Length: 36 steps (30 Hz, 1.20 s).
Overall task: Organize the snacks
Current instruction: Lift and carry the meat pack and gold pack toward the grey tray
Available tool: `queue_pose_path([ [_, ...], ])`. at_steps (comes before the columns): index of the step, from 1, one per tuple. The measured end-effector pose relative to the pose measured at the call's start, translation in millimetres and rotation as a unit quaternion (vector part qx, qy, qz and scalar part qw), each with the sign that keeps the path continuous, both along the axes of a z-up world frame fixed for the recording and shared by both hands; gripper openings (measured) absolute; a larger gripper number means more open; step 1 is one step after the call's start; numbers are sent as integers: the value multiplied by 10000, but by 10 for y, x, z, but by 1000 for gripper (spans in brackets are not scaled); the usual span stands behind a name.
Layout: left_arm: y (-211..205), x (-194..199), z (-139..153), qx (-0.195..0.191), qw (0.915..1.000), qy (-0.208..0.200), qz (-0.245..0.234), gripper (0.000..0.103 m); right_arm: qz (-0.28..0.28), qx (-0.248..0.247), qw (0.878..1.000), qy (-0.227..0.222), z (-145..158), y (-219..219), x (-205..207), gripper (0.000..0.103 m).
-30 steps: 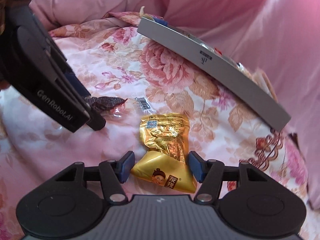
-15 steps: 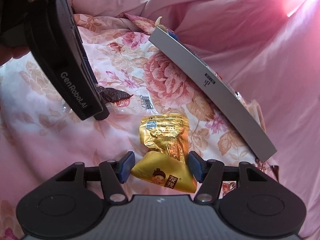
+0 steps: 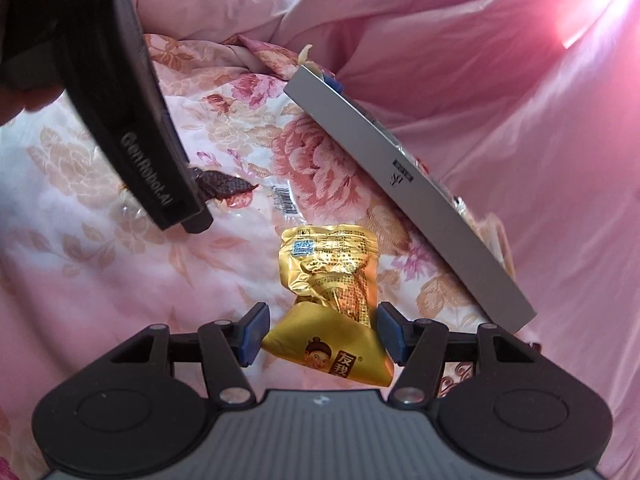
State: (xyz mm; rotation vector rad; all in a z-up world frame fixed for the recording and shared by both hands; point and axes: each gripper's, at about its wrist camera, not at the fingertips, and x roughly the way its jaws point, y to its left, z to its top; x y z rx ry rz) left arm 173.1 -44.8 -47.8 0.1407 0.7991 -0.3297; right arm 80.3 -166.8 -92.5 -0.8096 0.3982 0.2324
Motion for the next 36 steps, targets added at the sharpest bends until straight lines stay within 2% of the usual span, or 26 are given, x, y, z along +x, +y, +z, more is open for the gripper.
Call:
queue_pose_path([
  [10,48,23,148,-303,9986,-330,295,48,-2,-32,9988,-496,87,-18,12,63],
  [24,42,75,440,-596,9929,-901,496,48,66,-395,9906,-1310,148,-6,60,63],
  [30,56,315,678,-802,9879,-1149,664,49,36,-350,9848,-1703,342,2,238,63],
  [36,68,722,912,-863,9836,-1329,857,49,7,-299,9819,-1868,502,34,697,64],
])
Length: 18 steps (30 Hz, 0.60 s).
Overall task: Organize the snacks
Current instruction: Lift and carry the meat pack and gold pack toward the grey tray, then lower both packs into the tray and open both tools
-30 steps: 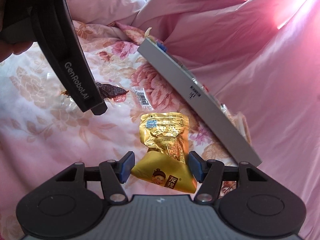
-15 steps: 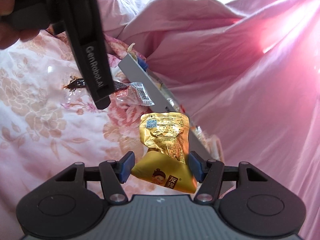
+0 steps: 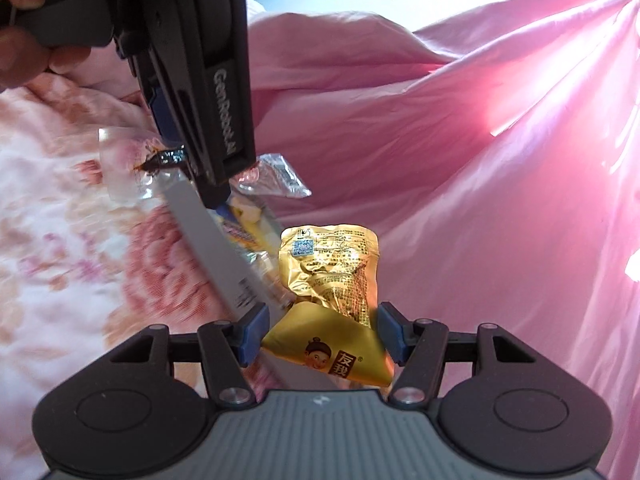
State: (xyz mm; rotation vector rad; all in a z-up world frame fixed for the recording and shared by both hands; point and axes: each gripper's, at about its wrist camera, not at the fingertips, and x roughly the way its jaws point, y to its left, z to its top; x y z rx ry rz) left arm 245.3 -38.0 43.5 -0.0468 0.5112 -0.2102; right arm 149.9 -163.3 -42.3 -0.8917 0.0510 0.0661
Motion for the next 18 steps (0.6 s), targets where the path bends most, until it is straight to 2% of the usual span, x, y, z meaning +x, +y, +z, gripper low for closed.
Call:
queue_pose_path([
  [5,67,442,86,-73,9996,61,254,49,-17,371,9993,34,198,24,439,64],
  [11,65,896,80,57,9989,69,457,49,-96,842,9964,43,410,36,918,64],
  [18,24,1247,-13,-175,9974,402,579,49,-208,1227,9919,254,480,-19,1264,64],
])
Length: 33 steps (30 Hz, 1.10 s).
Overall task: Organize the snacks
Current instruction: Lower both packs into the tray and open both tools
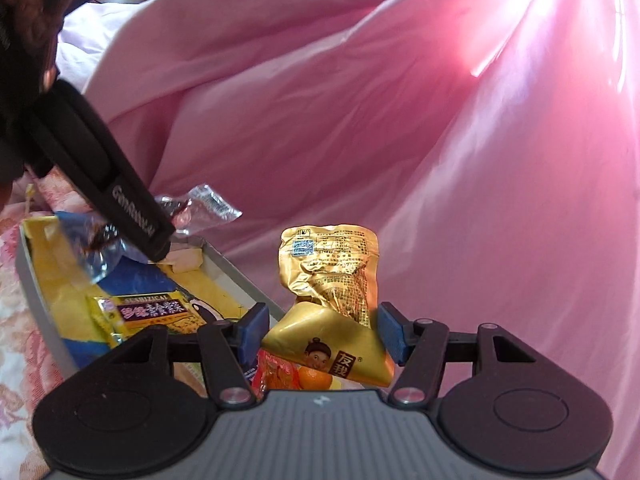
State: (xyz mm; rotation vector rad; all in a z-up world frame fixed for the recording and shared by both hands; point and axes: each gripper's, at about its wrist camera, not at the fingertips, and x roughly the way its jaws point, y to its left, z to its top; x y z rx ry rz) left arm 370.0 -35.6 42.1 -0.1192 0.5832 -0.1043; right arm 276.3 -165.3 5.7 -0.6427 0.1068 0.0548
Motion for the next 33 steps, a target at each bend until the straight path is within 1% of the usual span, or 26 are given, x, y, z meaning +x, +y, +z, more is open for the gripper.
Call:
queue_pose_path([
  [5,-57,71,-84,-23,9998,177,11,49,-17,-75,9999,101,-18,-23,21,64],
  [11,-41,106,-176,-102,9994,333,31,49,15,2,9994,341,-85,0,123,64],
  [16,-17,119,-216,-139,9990,419,81,49,-2,58,9985,543,-119,0,162,64],
  [21,-28,120,-245,-122,9987,481,79,49,-8,-47,9981,612,-149,5,184,64],
  [25,-38,157,-276,-85,9985,544,48,49,-18,-27,9978,661,-134,14,208,65],
  [27,-43,163,-282,-68,9985,552,21,49,-21,11,9975,703,-63,-5,256,65],
  [28,-40,158,-274,-89,9986,529,29,51,-17,30,9974,725,-32,-11,282,66],
  [29,-21,163,-271,-141,9986,504,31,55,-21,64,9973,725,-13,-10,298,70],
  [30,-10,161,-261,-192,9986,488,57,63,-40,96,9974,714,2,-11,318,73],
  [31,1,167,-255,-225,9986,471,103,65,-54,137,9975,694,18,-14,317,80],
  [32,9,163,-245,-243,9986,445,141,69,-47,184,9976,672,37,-21,313,84],
  [33,14,158,-233,-249,9987,418,155,70,-50,206,9977,646,53,-26,312,85],
])
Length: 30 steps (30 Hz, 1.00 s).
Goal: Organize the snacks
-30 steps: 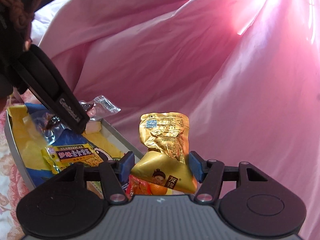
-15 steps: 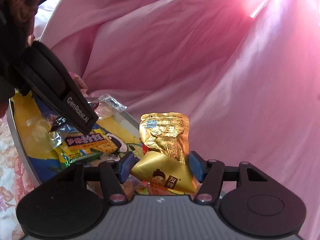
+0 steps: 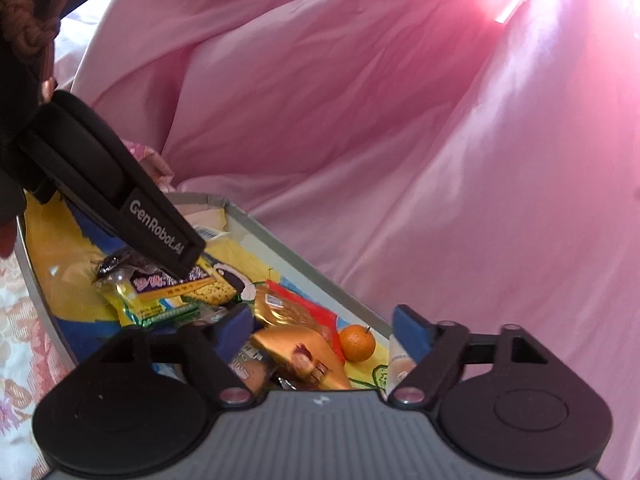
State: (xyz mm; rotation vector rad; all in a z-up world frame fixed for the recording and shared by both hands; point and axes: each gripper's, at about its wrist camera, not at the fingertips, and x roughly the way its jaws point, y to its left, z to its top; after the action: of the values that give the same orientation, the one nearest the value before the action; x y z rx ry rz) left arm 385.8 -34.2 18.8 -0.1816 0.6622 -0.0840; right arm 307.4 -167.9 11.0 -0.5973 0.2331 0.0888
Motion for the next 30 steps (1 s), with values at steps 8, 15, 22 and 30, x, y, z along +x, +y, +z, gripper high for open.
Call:
queue_pose_path([
  [8,-2,-64,107,27,9999,-112,35,76,-28,51,10000,-53,80,-21,-11,92],
  [15,69,-212,210,-123,9995,-274,109,86,-53,189,9997,-145,68,-84,-160,100],
  [22,161,-555,367,-204,9969,-722,254,94,-162,763,9966,-258,257,-212,-433,103],
  [30,276,-1013,566,-225,9928,-1102,412,97,-262,1492,9881,-276,476,-313,-865,103],
])
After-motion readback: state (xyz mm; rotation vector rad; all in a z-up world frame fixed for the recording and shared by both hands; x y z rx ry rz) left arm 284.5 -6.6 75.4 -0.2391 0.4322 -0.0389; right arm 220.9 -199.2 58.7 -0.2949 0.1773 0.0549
